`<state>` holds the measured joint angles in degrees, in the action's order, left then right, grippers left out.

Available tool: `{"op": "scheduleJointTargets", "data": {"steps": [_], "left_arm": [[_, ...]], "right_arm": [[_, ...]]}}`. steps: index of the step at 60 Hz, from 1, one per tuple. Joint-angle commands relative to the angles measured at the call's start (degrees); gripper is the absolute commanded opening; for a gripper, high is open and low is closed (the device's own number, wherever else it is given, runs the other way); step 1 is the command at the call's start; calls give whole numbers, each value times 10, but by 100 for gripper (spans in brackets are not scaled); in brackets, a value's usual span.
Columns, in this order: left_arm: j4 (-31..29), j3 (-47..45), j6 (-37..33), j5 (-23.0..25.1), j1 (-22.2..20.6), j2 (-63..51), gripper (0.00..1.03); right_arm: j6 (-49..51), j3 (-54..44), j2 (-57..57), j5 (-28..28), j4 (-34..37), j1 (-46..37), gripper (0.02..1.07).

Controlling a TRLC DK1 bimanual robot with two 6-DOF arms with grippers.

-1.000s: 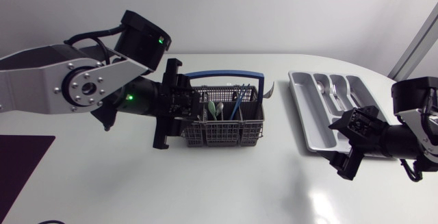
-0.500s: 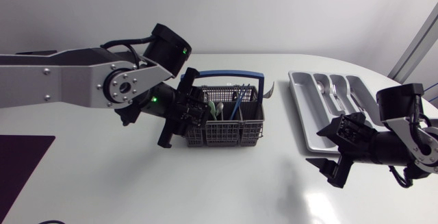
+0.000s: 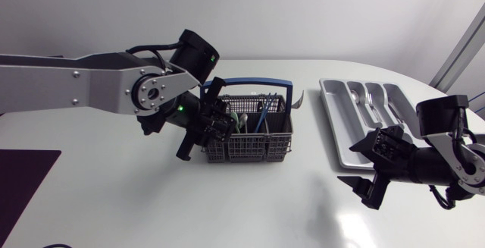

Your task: Unload the cutlery basket into the drawer organizer.

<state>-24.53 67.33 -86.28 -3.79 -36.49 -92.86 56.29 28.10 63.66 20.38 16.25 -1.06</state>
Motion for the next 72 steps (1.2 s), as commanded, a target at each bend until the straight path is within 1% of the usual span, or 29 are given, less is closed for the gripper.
{"op": "scheduleJointTargets", "data": {"steps": [1, 4, 10, 12, 15, 22, 26, 37, 45, 52, 63, 72], "left_arm": [[-7, 20, -34, -9, 5, -19, 30], [-7, 22, -35, -10, 7, -22, 30], [-6, 23, -38, -10, 7, -26, 24], [-6, 25, -42, -10, 6, -28, 24], [-4, 24, -54, -10, 5, -29, 19], [-4, 25, -58, -9, 5, -30, 12], [-3, 25, -66, -9, 6, -34, 4], [2, 27, -57, -8, 18, -30, 4], [4, 25, -36, 15, 41, -5, 4], [5, 16, -15, 36, 53, 31, 4], [12, -1, 11, 49, 53, 97, 4], [14, 3, 60, 59, 43, 161, 4]], "right_arm": [[-11, -13, 3, 5, -4, 6, 100], [-12, -14, 3, 5, -4, 8, 100], [-14, -14, 3, 5, -4, 11, 100], [-14, -14, 4, 4, -4, 11, 100], [-14, -14, 3, 4, -4, 12, 100], [-15, -15, 3, 4, -4, 12, 100], [-15, -16, 3, 4, -4, 12, 100], [-21, -23, 0, 4, -4, 18, 100], [-22, -25, -10, 4, -1, 20, 100], [-35, -24, -28, 2, 8, 30, 100], [-60, -22, -61, -2, 29, 55, 100], [-93, -15, -99, -2, 47, 74, 100]]}}
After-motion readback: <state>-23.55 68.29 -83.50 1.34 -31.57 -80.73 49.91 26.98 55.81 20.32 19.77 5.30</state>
